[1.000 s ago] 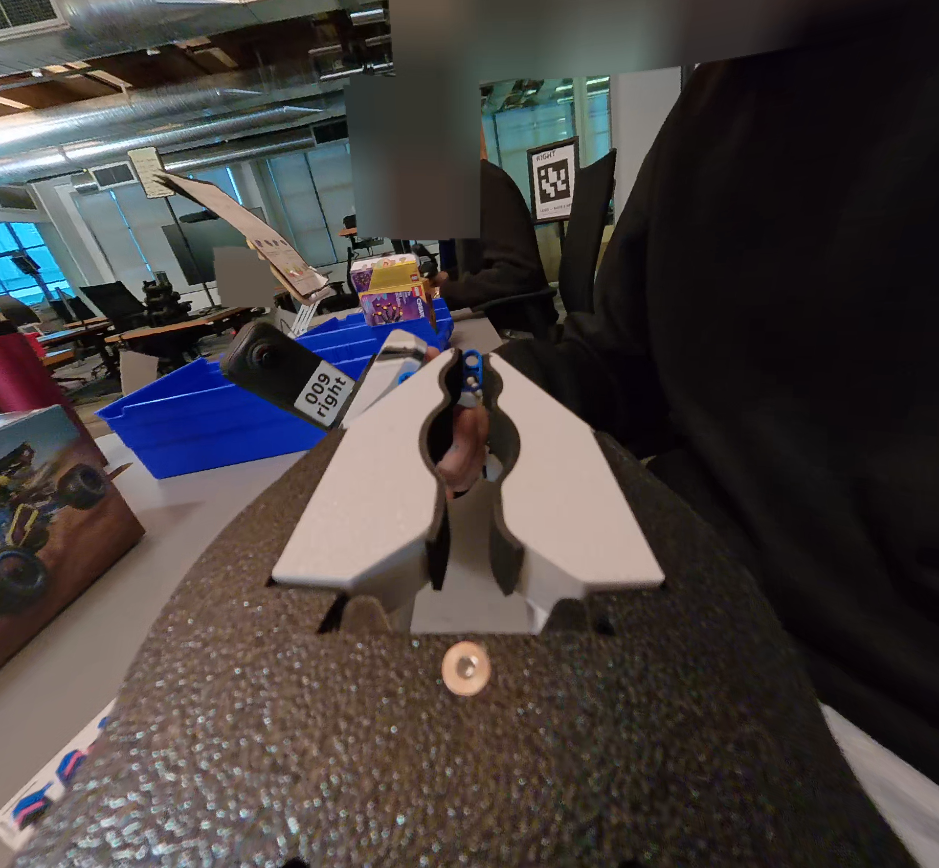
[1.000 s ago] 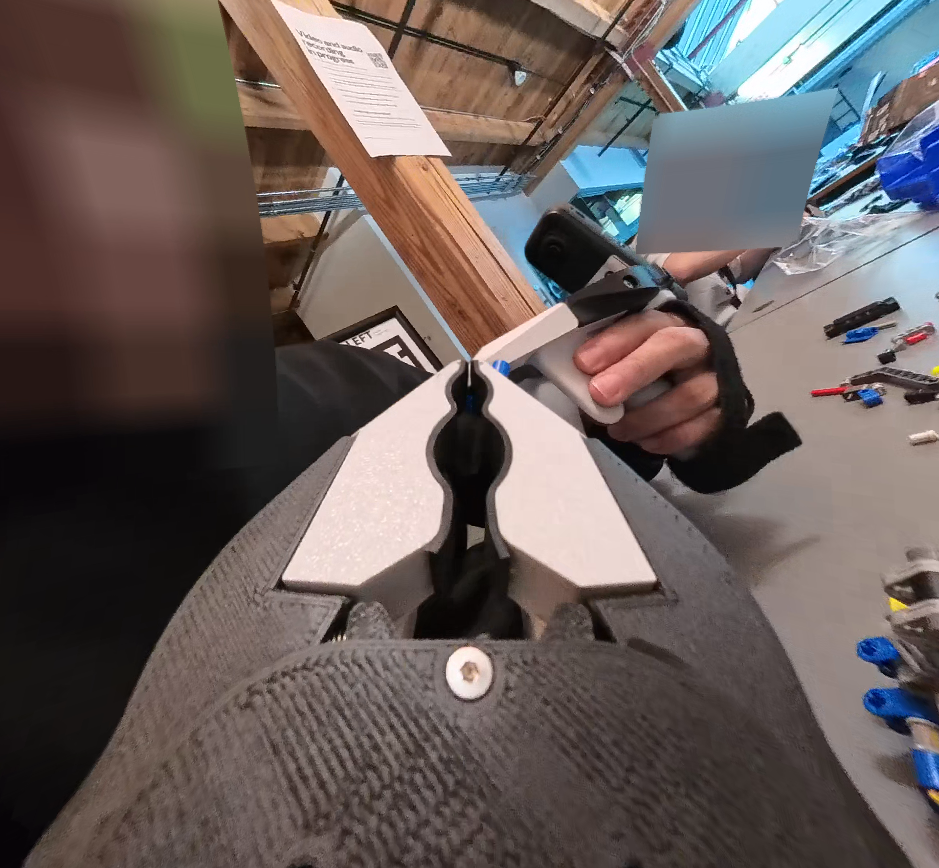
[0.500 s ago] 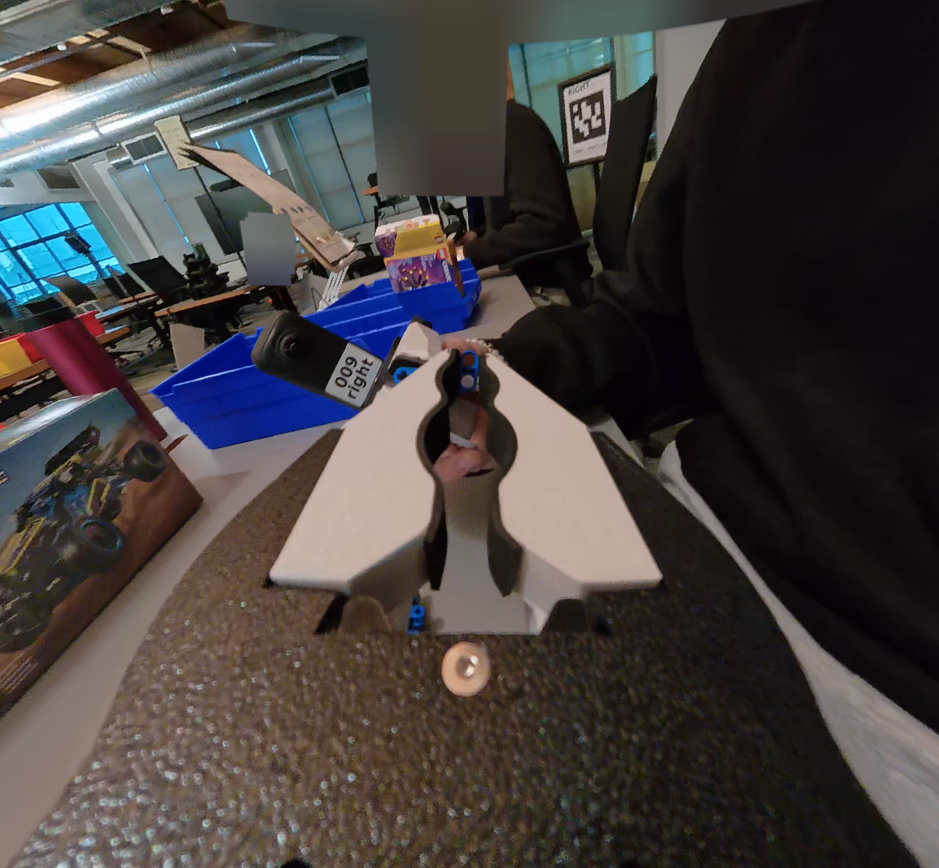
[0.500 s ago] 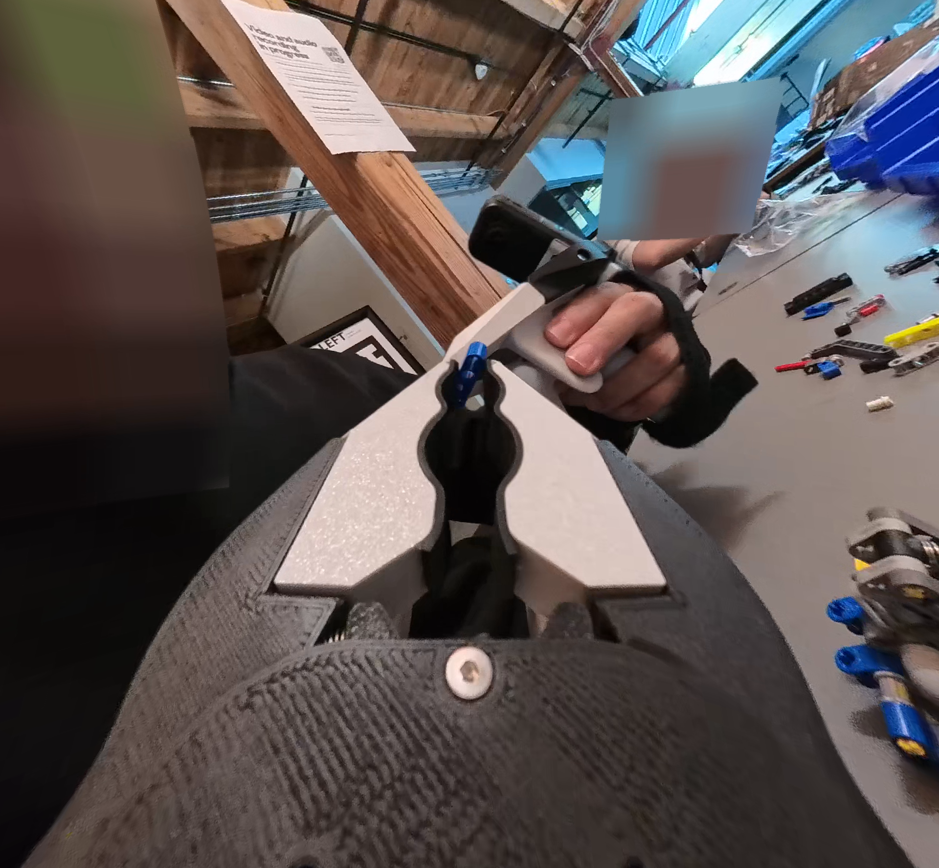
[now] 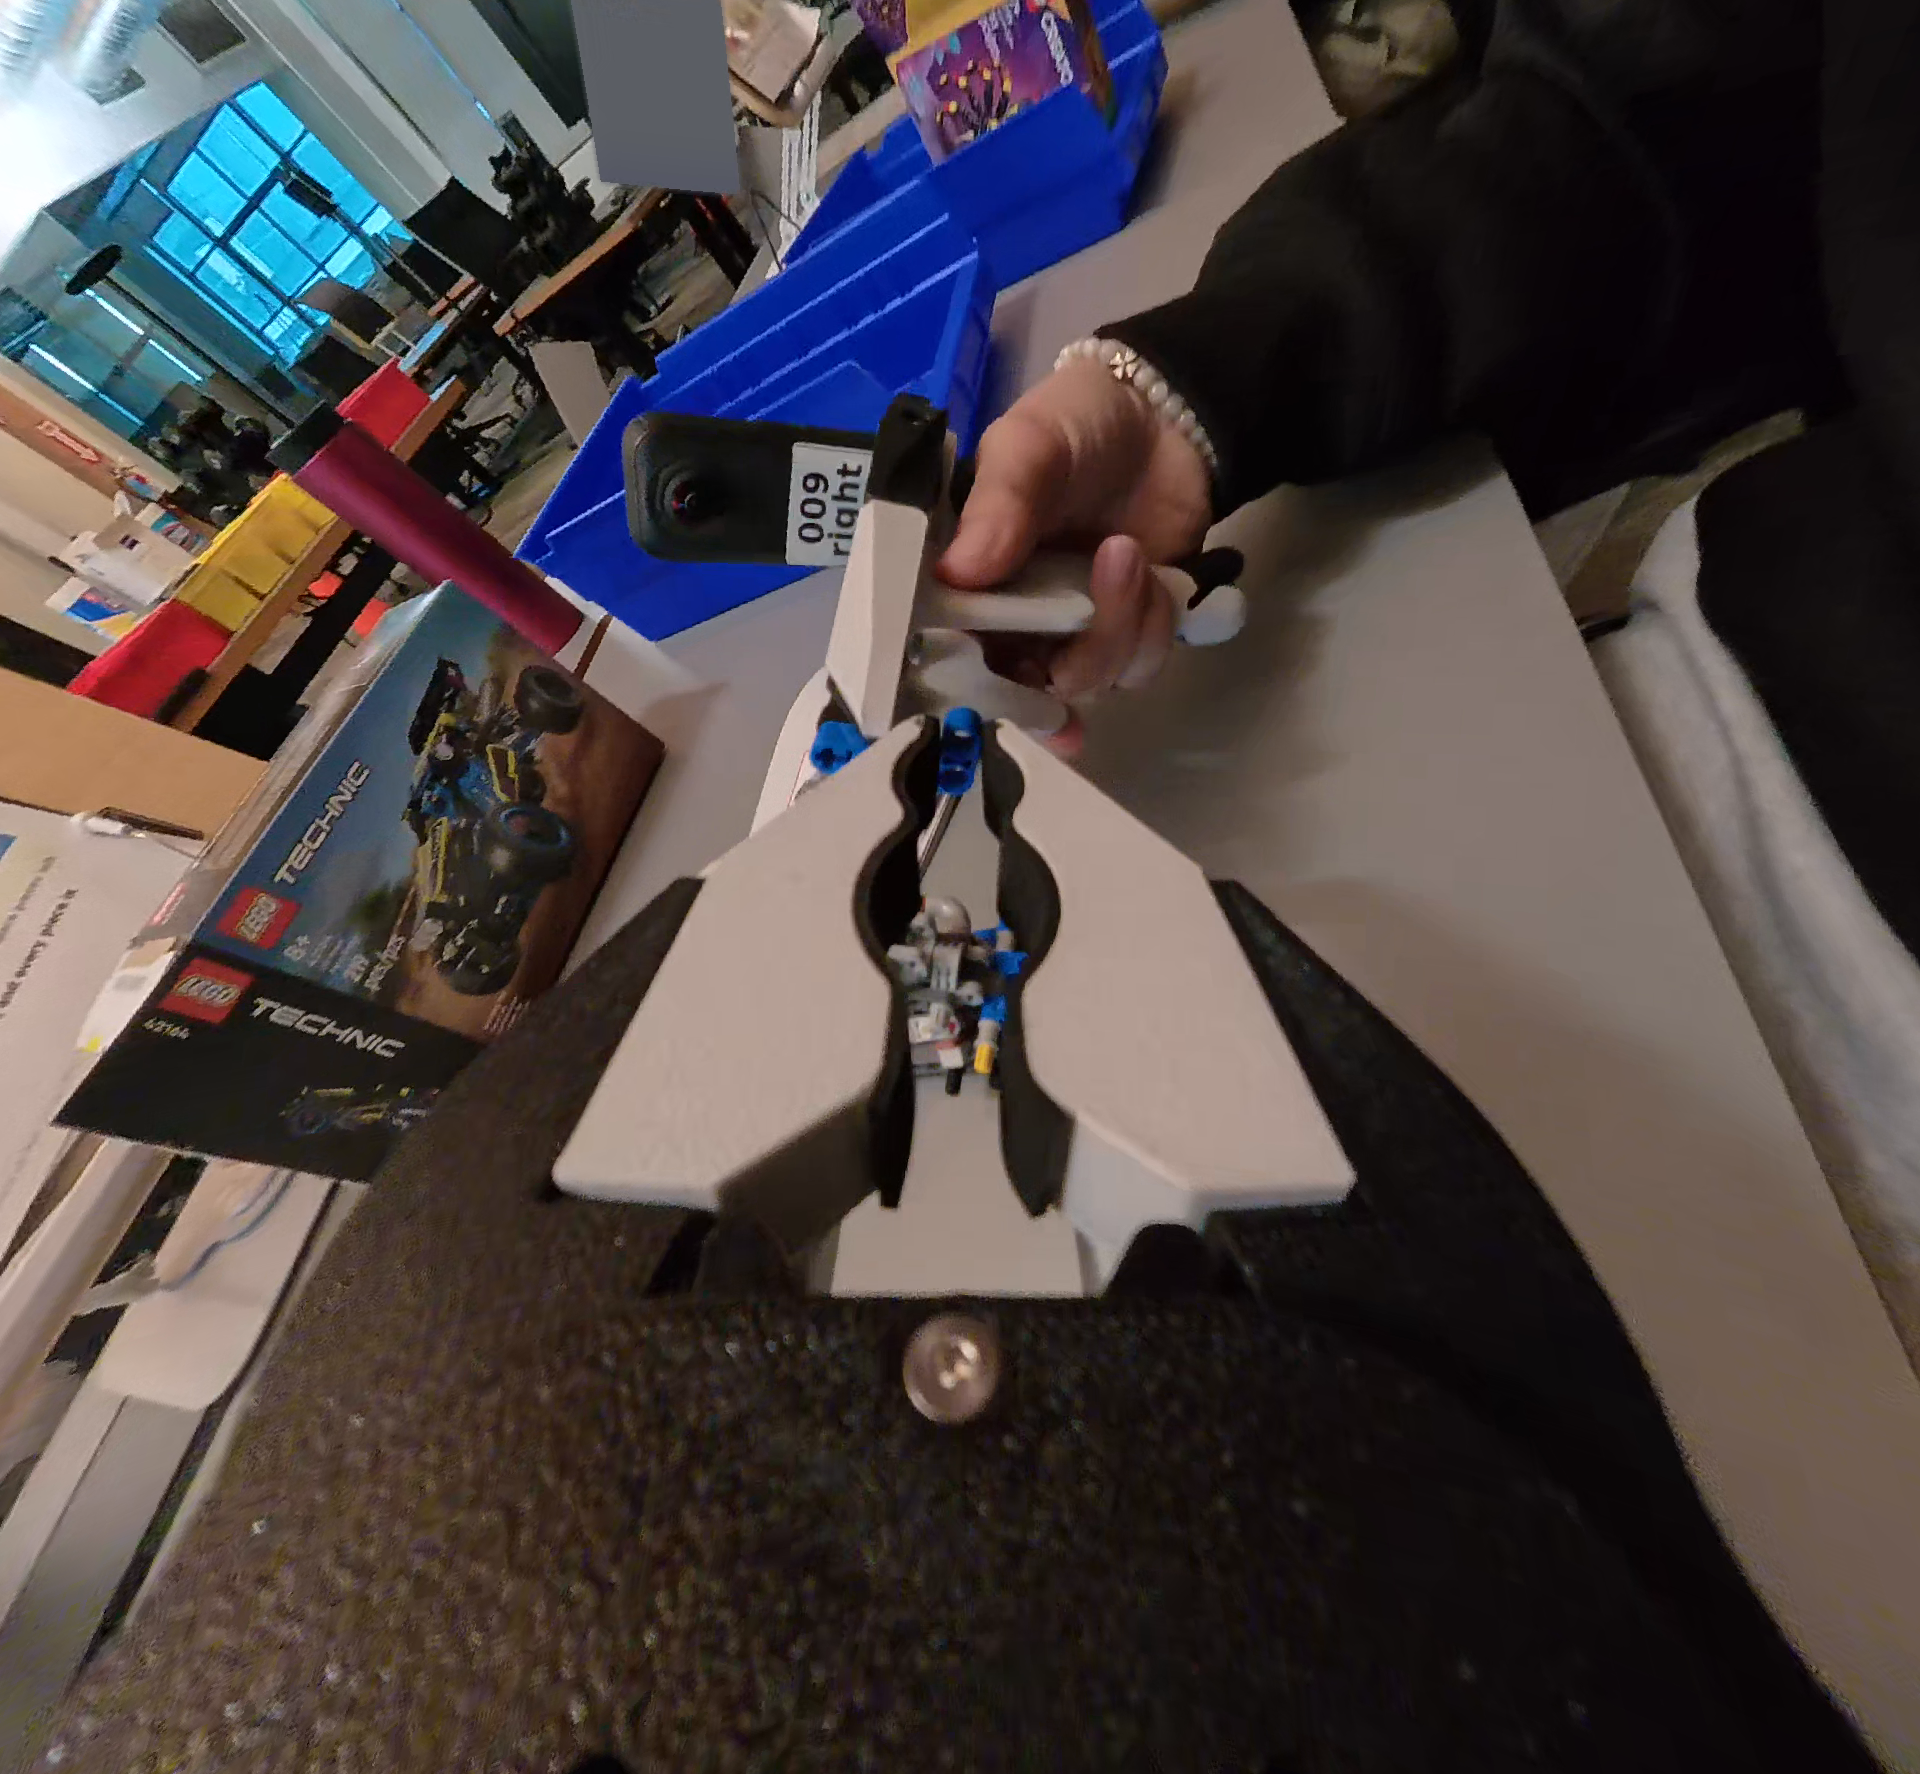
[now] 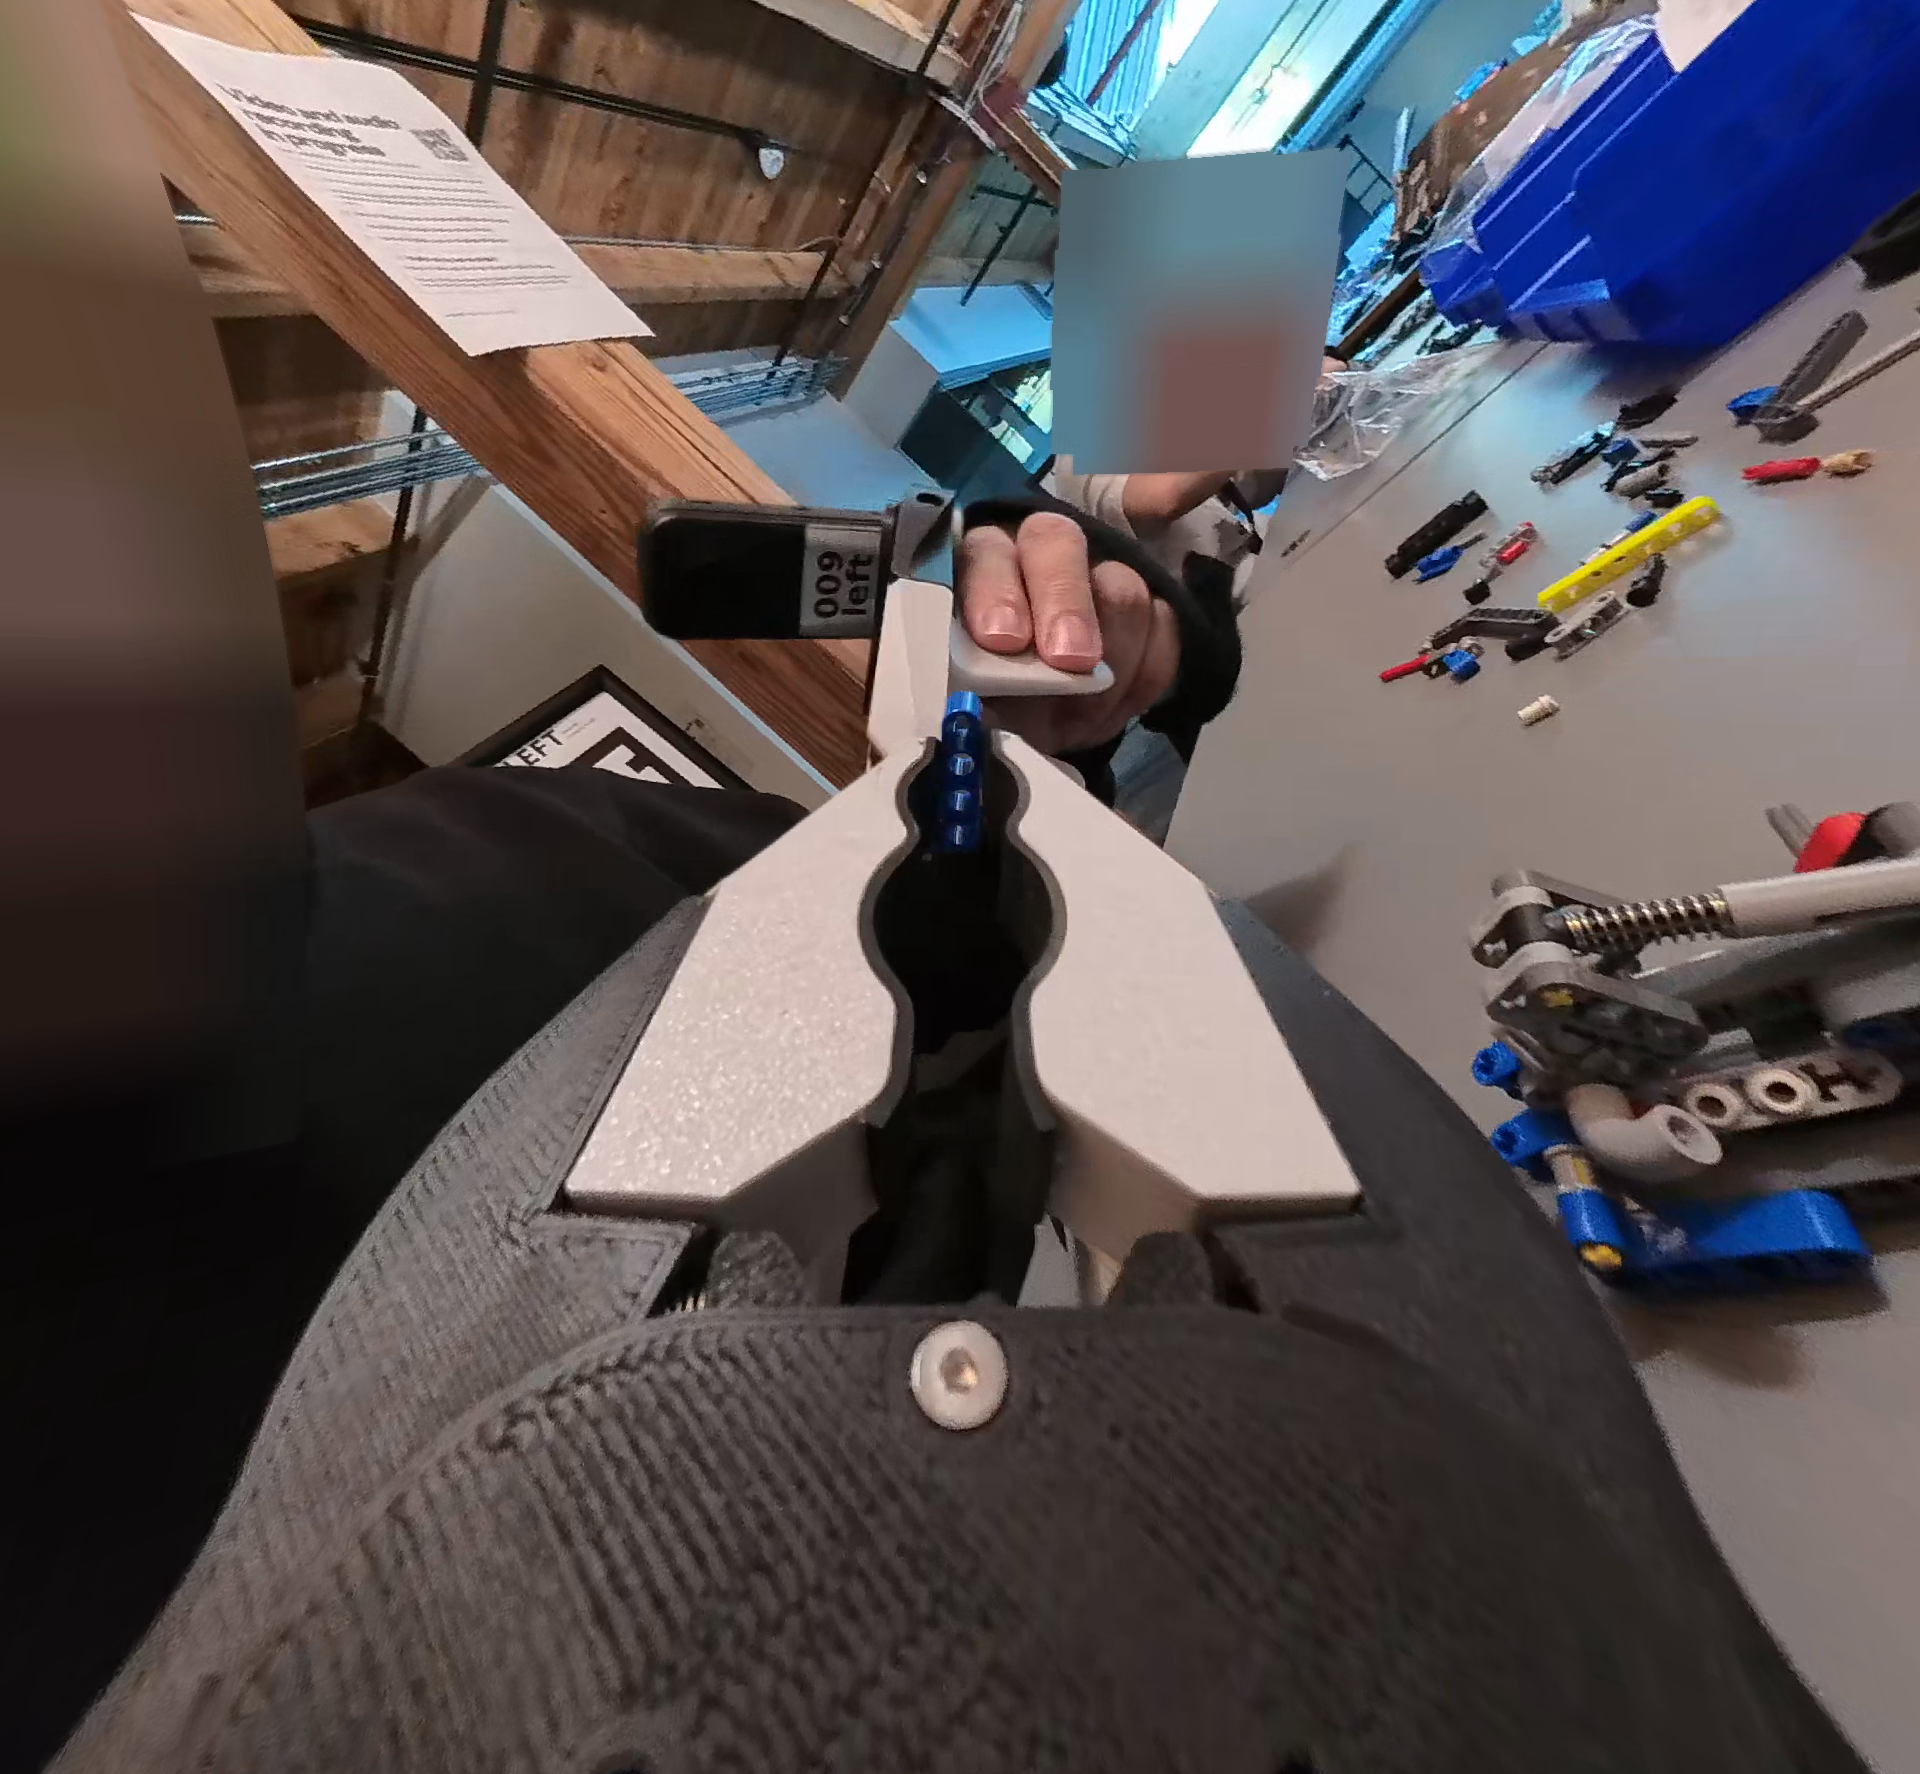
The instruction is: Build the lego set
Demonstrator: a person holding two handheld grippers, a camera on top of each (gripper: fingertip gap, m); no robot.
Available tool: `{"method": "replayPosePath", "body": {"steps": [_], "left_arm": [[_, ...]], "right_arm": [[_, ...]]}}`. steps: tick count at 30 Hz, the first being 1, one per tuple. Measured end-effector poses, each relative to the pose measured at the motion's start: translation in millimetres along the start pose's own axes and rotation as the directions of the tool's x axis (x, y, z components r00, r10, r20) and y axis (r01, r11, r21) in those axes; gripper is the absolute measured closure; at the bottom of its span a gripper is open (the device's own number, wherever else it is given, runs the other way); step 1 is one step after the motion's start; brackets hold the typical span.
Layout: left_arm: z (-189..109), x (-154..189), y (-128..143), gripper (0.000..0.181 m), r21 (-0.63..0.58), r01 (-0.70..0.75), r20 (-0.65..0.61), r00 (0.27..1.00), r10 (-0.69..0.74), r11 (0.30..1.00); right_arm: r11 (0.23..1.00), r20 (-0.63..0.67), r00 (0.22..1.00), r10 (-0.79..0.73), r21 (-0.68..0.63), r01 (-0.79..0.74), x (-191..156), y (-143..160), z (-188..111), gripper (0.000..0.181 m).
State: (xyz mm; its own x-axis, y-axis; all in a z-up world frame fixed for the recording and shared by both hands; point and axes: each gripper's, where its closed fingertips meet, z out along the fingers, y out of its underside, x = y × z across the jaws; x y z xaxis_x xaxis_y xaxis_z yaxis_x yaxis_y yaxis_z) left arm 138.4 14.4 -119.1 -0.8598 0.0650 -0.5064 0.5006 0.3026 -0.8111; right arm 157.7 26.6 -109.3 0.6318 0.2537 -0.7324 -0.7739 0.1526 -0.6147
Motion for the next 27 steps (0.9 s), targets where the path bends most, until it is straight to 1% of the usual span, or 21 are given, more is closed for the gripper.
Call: {"method": "replayPosePath", "body": {"steps": [7, 13, 16, 17, 18, 19, 20, 21, 22, 23, 24, 26, 27], "left_arm": [[-1, -2, 8, 0.177, -0.066, -0.082, 0.035, 0.996, 0.084, 0.994], [1, -2, 13, 0.177, -0.088, -0.064, 0.026, 0.997, 0.066, 0.994], [1, -2, 10, 0.177, -0.065, -0.056, 0.039, 0.998, 0.059, 0.996], [1, -1, 11, 0.177, -0.056, -0.032, 0.032, 0.999, 0.034, 0.998], [0, -1, 15, 0.177, -0.056, 0.007, 0.023, 1.000, -0.006, 0.998], [-2, -2, 22, 0.177, -0.066, 0.048, 0.020, 0.999, -0.047, 0.997], [-4, -2, 34, 0.177, -0.088, 0.089, 0.007, 0.996, -0.089, 0.992], [-5, 0, 47, 0.177, -0.114, 0.131, -0.015, 0.991, -0.133, 0.985], [-7, 2, 59, 0.177, -0.134, 0.166, -0.034, 0.985, -0.172, 0.977], [-7, 6, 70, 0.177, -0.150, 0.194, -0.066, 0.976, -0.205, 0.970], [-6, 10, 81, 0.177, -0.176, 0.222, -0.095, 0.966, -0.241, 0.959], [-2, 12, 103, 0.177, -0.231, 0.246, -0.107, 0.955, -0.276, 0.941], [0, 12, 111, 0.177, -0.248, 0.252, -0.110, 0.952, -0.286, 0.935]], "right_arm": [[0.999, -0.022, 0.999, 0.041, 0.001, -0.041, 7, 1, -1, 0.176], [0.999, -0.049, 0.998, 0.039, 0.004, -0.038, 12, 1, -1, 0.176], [0.999, -0.065, 0.998, -0.021, -0.031, 0.019, 9, 1, -3, 0.176], [0.995, -0.079, 0.995, -0.067, -0.073, 0.061, 8, 3, -5, 0.173], [0.983, -0.112, 0.984, -0.136, -0.142, 0.119, 10, 7, -10, 0.167], [0.948, -0.164, 0.958, -0.236, -0.255, 0.190, 17, 15, -17, 0.161], [0.882, -0.230, 0.904, -0.361, -0.400, 0.250, 28, 25, -29, 0.157], [0.795, -0.297, 0.812, -0.502, -0.529, 0.297, 44, 30, -45, 0.162], [0.696, -0.344, 0.685, -0.642, -0.637, 0.332, 60, 28, -62, 0.167], [0.607, -0.347, 0.580, -0.737, -0.717, 0.342, 72, 28, -74, 0.167], [0.552, -0.316, 0.552, -0.772, -0.765, 0.333, 76, 34, -78, 0.168], [0.531, -0.300, 0.561, -0.771, -0.789, 0.308, 83, 44, -74, 0.164], [0.513, -0.291, 0.548, -0.784, -0.801, 0.309, 87, 46, -73, 0.163]]}}
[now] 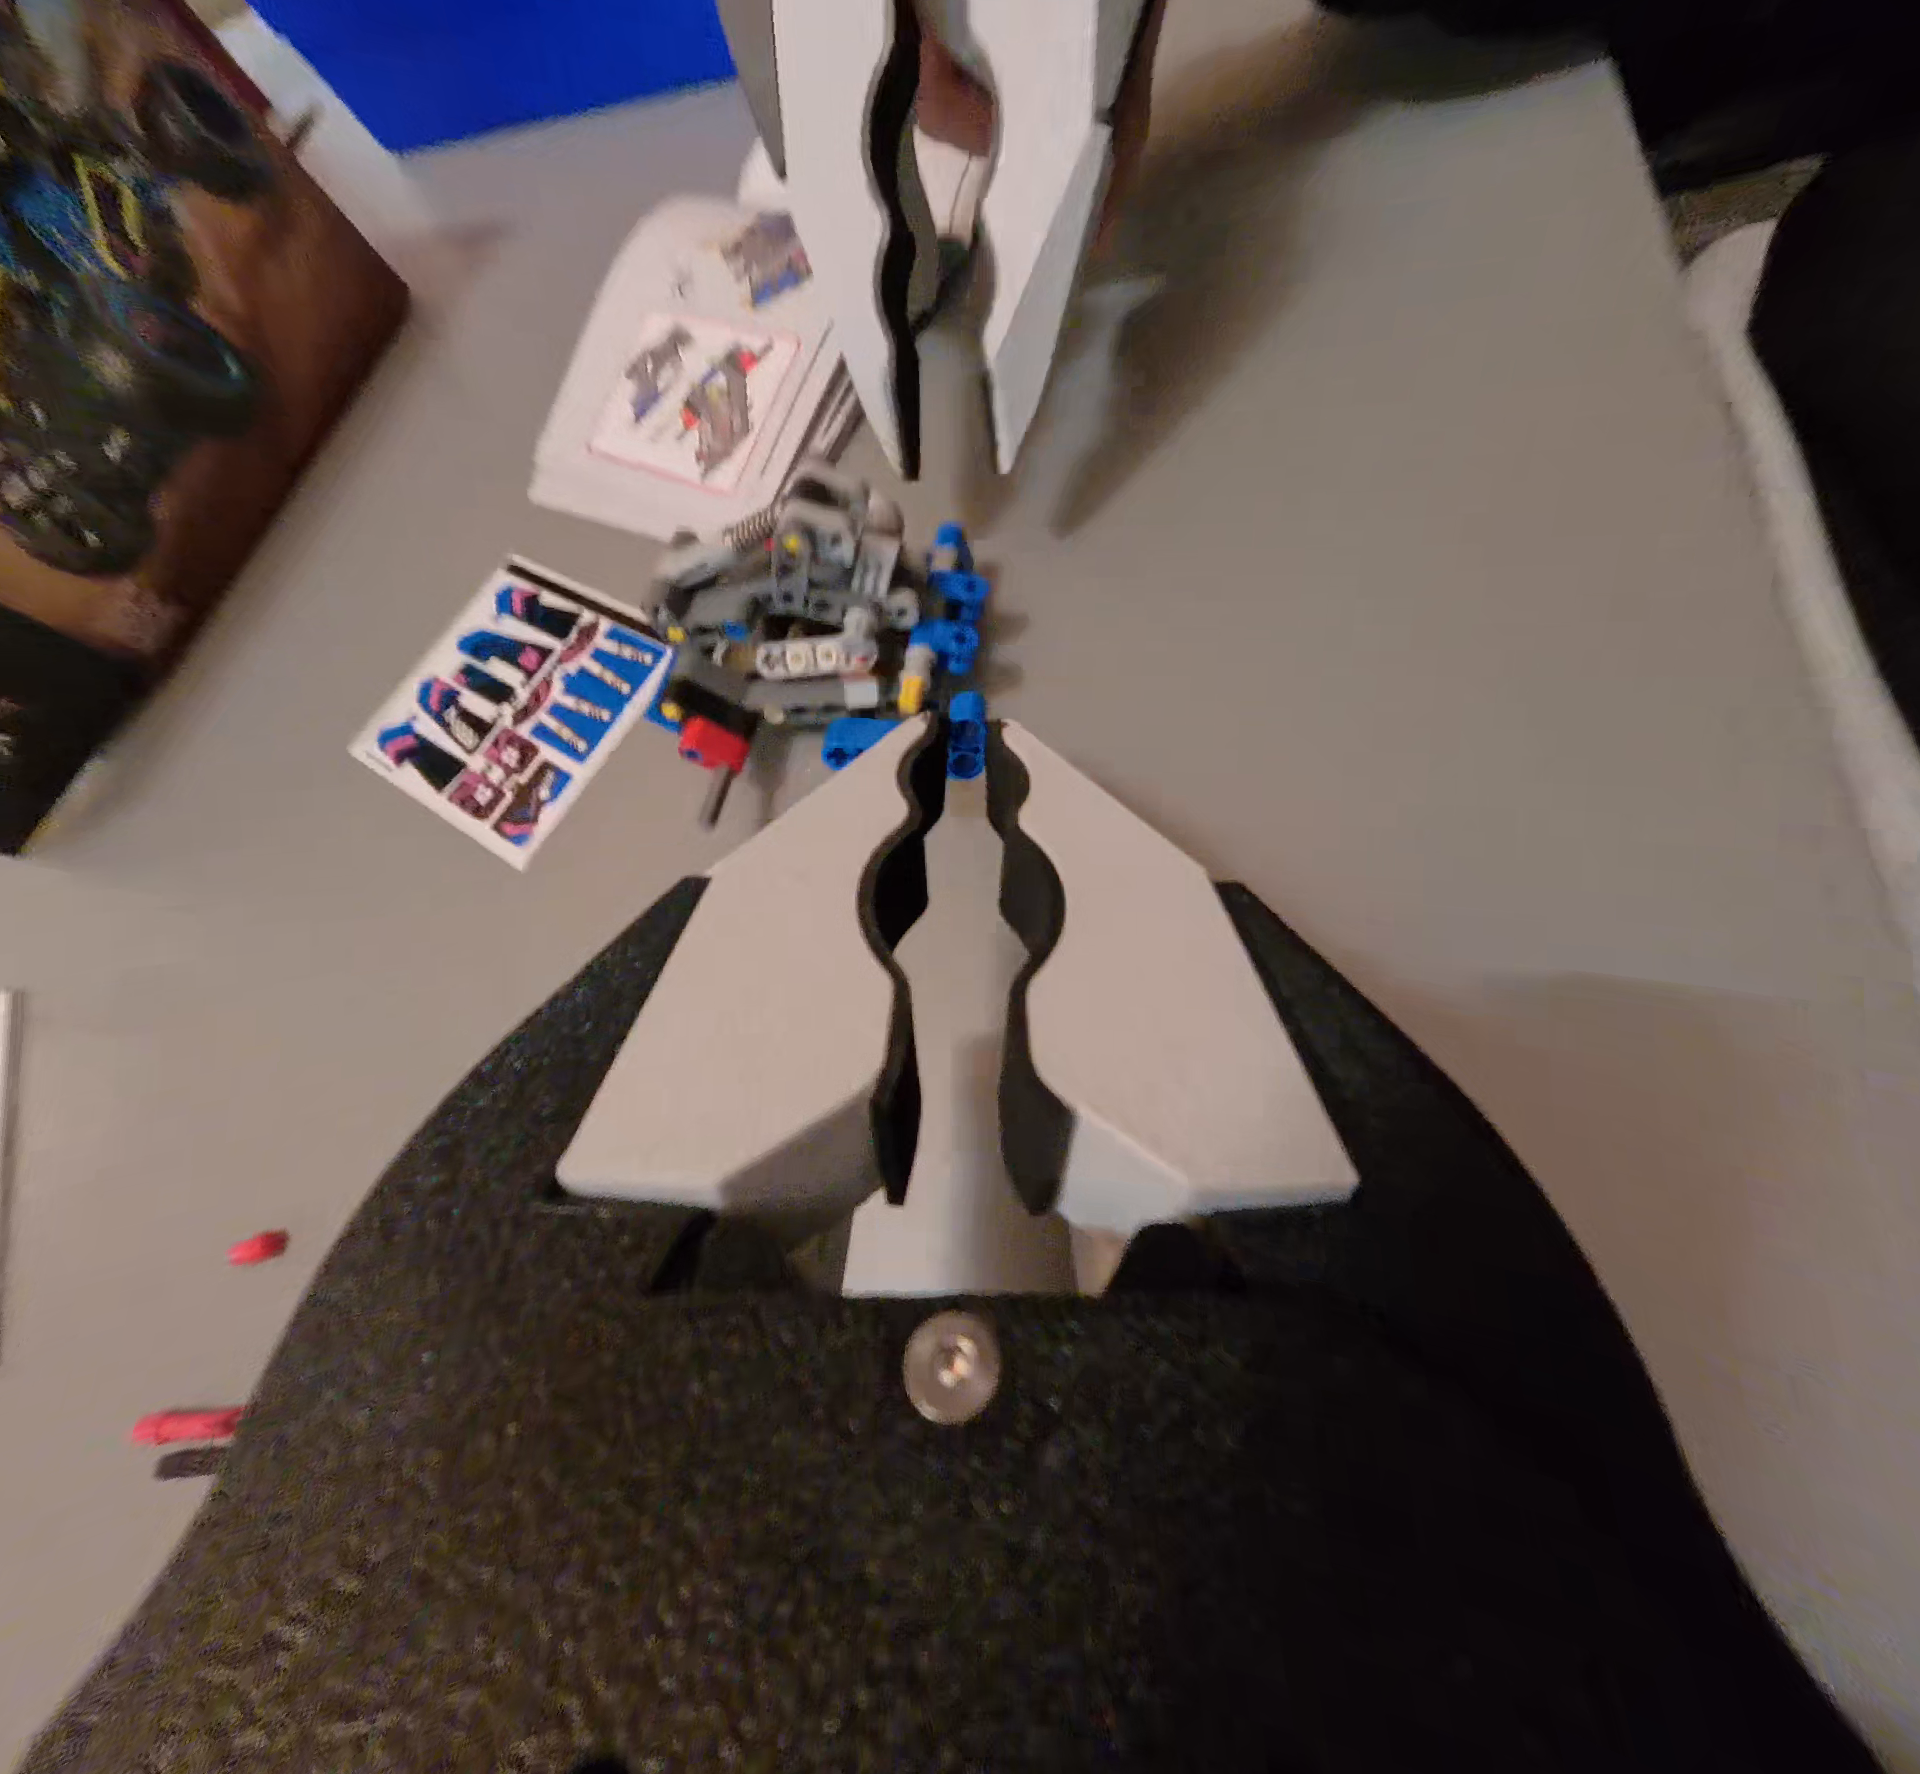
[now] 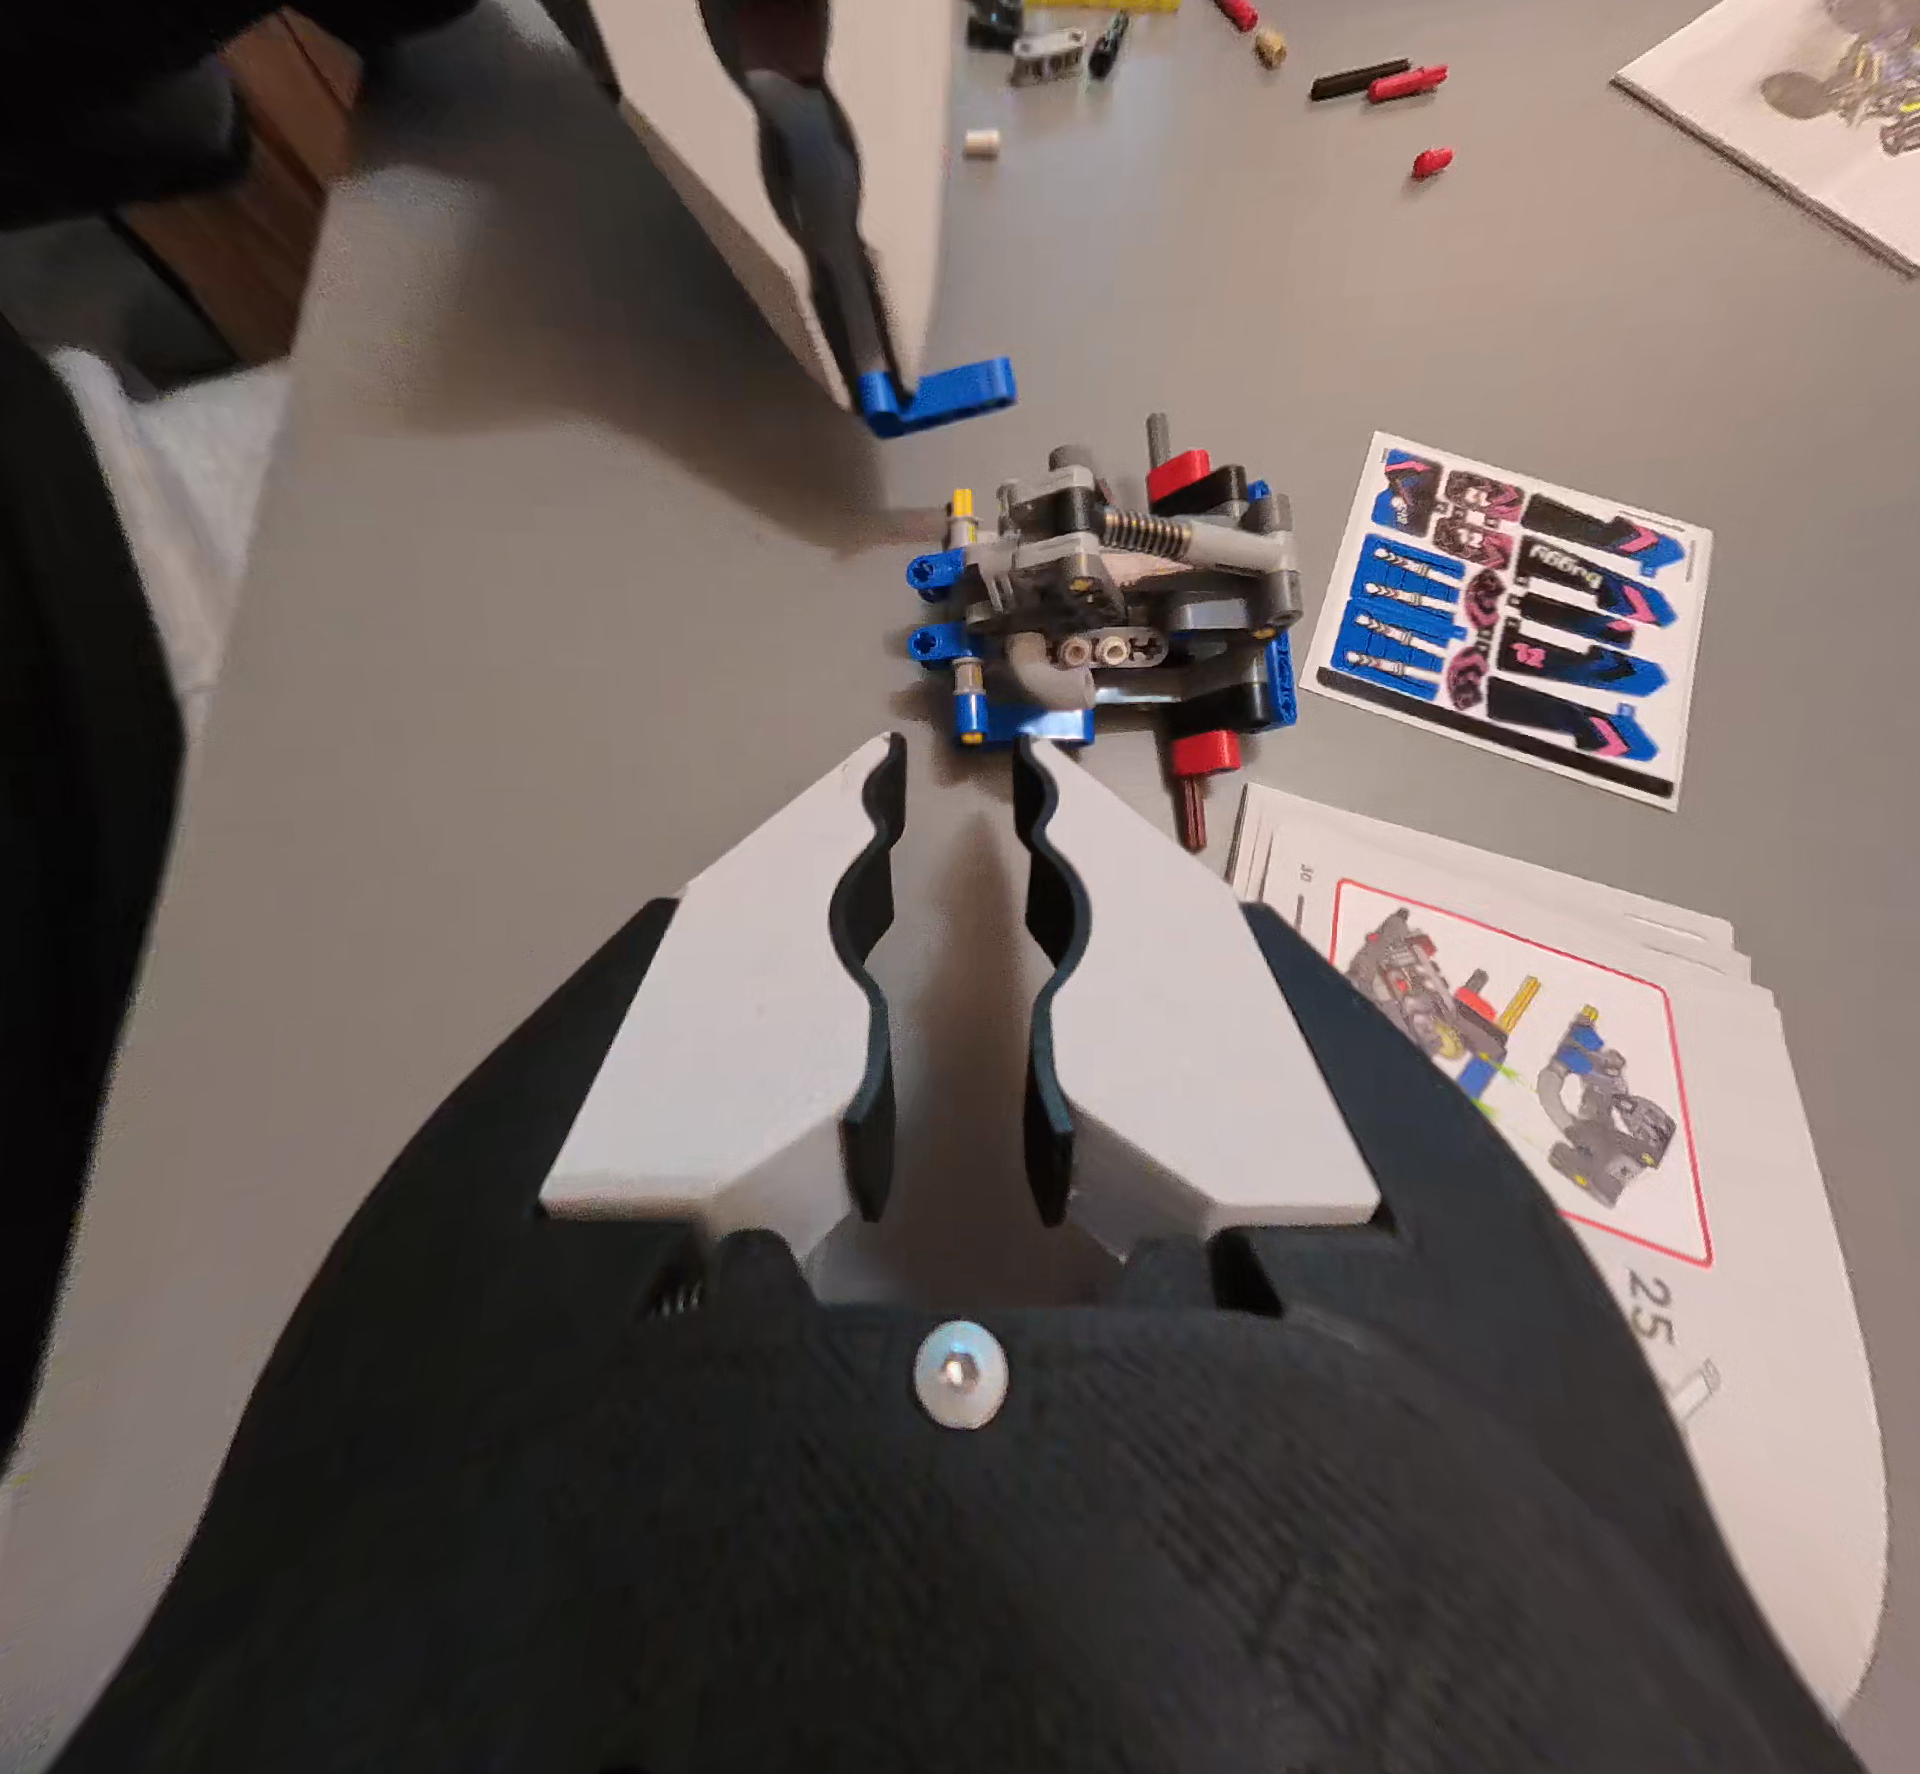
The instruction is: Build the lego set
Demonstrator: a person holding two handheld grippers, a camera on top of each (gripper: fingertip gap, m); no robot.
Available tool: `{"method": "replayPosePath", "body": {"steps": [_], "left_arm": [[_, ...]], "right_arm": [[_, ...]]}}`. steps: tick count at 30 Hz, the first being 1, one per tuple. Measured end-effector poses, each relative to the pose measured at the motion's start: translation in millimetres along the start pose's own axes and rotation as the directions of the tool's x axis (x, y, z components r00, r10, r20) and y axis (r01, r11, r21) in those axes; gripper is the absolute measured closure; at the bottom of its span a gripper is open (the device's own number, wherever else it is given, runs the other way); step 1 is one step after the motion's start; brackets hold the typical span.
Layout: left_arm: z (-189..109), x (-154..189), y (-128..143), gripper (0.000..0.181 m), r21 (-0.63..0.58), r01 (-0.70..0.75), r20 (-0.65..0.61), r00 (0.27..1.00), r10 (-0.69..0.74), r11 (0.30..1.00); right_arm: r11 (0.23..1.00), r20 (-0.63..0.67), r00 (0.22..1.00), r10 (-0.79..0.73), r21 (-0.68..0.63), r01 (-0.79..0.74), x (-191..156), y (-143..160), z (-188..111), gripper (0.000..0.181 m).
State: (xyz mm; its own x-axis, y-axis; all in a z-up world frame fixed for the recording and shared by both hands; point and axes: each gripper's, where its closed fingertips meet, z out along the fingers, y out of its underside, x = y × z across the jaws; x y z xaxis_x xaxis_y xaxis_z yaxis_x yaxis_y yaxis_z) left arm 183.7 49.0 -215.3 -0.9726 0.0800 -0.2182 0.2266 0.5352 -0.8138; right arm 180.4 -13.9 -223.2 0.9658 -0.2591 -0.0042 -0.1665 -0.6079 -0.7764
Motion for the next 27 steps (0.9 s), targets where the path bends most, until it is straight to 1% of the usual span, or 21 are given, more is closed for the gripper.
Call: {"method": "replayPosePath", "body": {"steps": [2, 4, 8, 10, 17, 20, 23, 27], "left_arm": [[5, -4, 8, 0.177, -0.004, 0.029, -0.011, 1.000, -0.029, 1.000], [6, -7, 10, 0.177, -0.002, 0.052, -0.017, 0.998, -0.052, 0.999], [9, -8, 6, 0.177, 0.013, 0.066, -0.048, 0.997, -0.065, 0.998], [11, -8, 6, 0.177, 0.009, 0.067, -0.054, 0.996, -0.067, 0.998], [17, -9, 7, 0.177, -0.011, 0.047, -0.050, 0.998, -0.048, 0.999], [18, -11, 7, 0.177, -0.010, 0.005, -0.038, 0.999, -0.005, 1.000], [19, -11, 9, 0.177, -0.009, -0.057, -0.038, 0.998, 0.057, 0.998], [18, -13, 9, 0.177, 0.001, -0.103, -0.034, 0.994, 0.103, 0.995]], "right_arm": [[0.998, -0.041, 0.998, -0.036, -0.046, 0.035, 3, 6, 6, 0.159], [0.997, -0.057, 0.997, -0.049, -0.055, 0.046, 4, 7, 10, 0.156], [0.999, -0.046, 0.999, -0.025, -0.023, 0.024, 3, 2, 14, 0.164], [0.999, -0.060, 0.998, -0.035, -0.028, 0.033, 5, 1, 15, 0.169], [0.997, -0.060, 0.996, -0.060, -0.055, 0.057, 4, 5, 20, 0.175], [0.999, -0.034, 0.999, -0.031, -0.032, 0.030, 4, 5, 20, 0.175], [0.999, -0.025, 0.999, -0.039, -0.018, 0.039, 5, 5, 19, 0.175], [1.000, -0.004, 1.000, -0.027, 0.013, 0.027, 5, 5, 19, 0.175]]}}
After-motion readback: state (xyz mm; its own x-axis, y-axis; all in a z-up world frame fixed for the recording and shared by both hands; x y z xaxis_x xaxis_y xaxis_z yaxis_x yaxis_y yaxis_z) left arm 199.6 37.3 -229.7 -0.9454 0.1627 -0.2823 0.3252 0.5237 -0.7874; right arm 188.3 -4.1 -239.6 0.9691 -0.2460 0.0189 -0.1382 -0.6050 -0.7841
